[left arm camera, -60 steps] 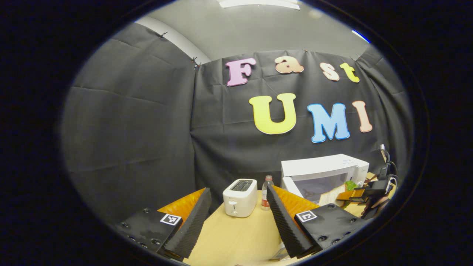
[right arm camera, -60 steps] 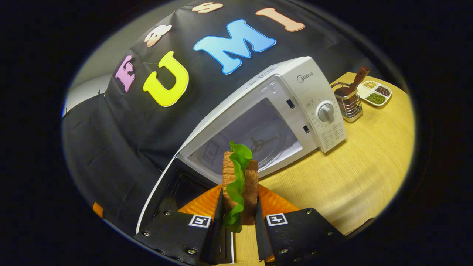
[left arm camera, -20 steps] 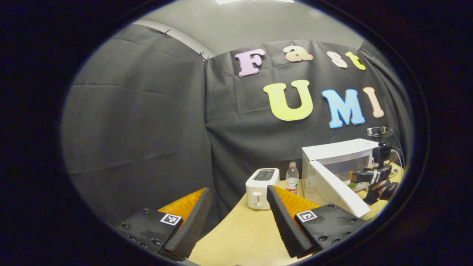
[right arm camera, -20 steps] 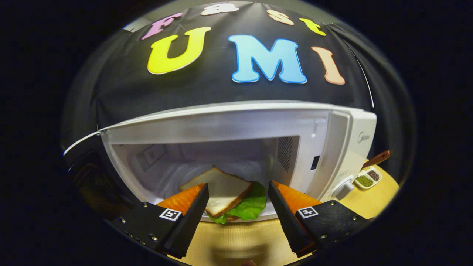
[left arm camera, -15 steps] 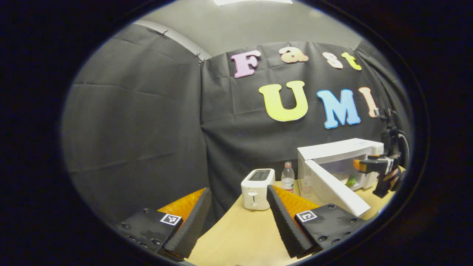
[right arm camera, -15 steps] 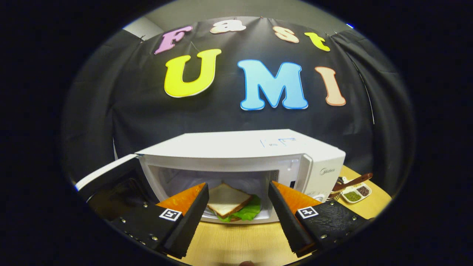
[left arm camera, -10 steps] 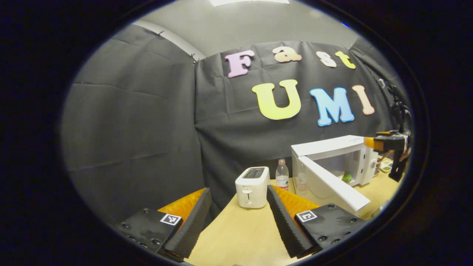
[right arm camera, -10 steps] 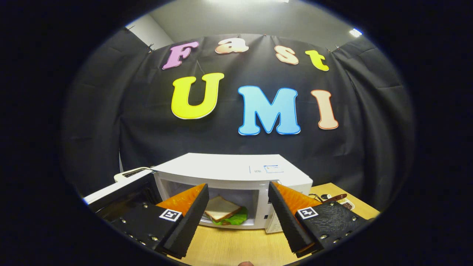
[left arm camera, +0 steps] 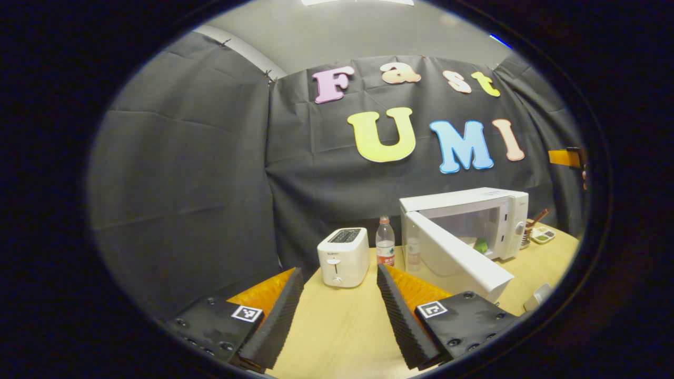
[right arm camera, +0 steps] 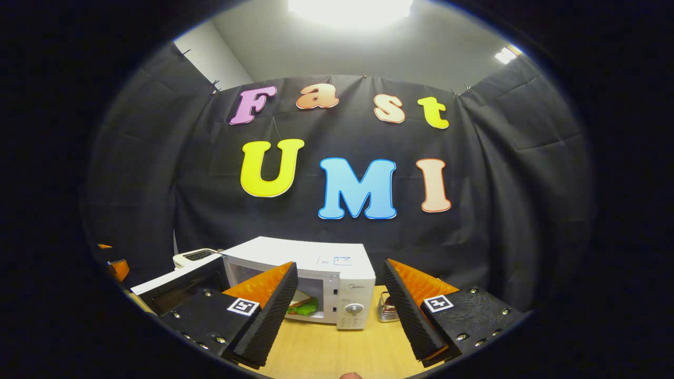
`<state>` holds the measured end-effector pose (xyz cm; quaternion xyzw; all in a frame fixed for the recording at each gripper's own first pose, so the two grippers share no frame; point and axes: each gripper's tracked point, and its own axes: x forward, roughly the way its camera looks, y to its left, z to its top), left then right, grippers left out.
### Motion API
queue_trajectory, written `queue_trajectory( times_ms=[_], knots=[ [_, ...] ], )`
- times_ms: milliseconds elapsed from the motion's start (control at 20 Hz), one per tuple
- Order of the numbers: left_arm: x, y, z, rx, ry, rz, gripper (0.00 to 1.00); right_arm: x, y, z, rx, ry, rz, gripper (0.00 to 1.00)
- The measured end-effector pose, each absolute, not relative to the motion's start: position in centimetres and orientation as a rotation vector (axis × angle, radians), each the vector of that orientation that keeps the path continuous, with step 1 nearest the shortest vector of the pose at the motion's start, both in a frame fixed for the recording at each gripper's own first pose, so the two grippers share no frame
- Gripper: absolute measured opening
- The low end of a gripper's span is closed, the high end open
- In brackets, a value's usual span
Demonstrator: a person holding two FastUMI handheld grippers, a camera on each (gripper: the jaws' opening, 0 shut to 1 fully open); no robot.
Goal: Open the microwave oven with the left hand, put the food in, and close the microwave oven.
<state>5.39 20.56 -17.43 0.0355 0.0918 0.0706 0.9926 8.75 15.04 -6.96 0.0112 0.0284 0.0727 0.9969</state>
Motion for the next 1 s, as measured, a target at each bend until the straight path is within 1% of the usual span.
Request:
queue_trajectory(
  times_ms=[50,100,150,350,400,450,500,550,600,650,700,850,900,950,1000],
  knots=[
    [5.0,20.4,-17.9,0.068,0.194,0.143,0.93,8.1,14.2,-6.7,0.022,0.058,0.145,0.98],
    [5.0,19.9,-18.4,0.067,0.206,0.135,0.81,7.6,13.4,-6.5,0.024,0.059,0.141,0.98],
    [4.7,19.6,-18.9,0.078,0.216,0.146,0.76,7.2,12.5,-6.2,0.028,0.059,0.134,0.98],
    [4.1,17.8,-21.3,0.071,0.284,0.139,0.20,6.0,9.7,-5.4,0.037,0.048,0.122,0.97],
    [4.0,17.5,-21.8,0.069,0.298,0.153,0.21,5.7,9.0,-5.3,0.035,0.044,0.120,0.98],
    [4.0,17.5,-22.2,0.062,0.305,0.166,0.19,5.4,8.2,-5.2,0.034,0.044,0.115,0.98],
    [3.5,16.8,-22.5,0.046,0.320,0.153,0.12,4.9,7.5,-5.3,0.033,0.047,0.110,0.97],
    [3.3,16.2,-22.7,0.037,0.328,0.143,0.09,4.4,6.6,-5.4,0.033,0.049,0.104,0.98],
    [3.3,15.7,-22.7,0.038,0.330,0.133,0.12,4.1,5.9,-5.4,0.034,0.053,0.101,0.98],
    [3.3,15.4,-22.7,0.047,0.331,0.127,0.07,3.6,5.3,-5.5,0.034,0.058,0.099,0.98],
    [3.2,15.0,-22.7,0.059,0.334,0.123,0.12,3.4,4.7,-5.8,0.033,0.063,0.097,0.98],
    [2.9,13.3,-22.3,0.100,0.335,0.108,0.12,2.5,2.8,-6.1,0.037,0.071,0.096,0.98],
    [3.1,13.1,-22.5,0.107,0.338,0.111,0.05,2.0,2.2,-6.3,0.039,0.077,0.095,0.98],
    [3.0,12.7,-22.5,0.105,0.342,0.112,0.02,1.6,1.5,-6.5,0.042,0.080,0.094,0.98],
    [3.0,12.2,-22.5,0.100,0.346,0.112,0.02,1.3,0.8,-6.7,0.048,0.083,0.094,0.98]
  ],
)
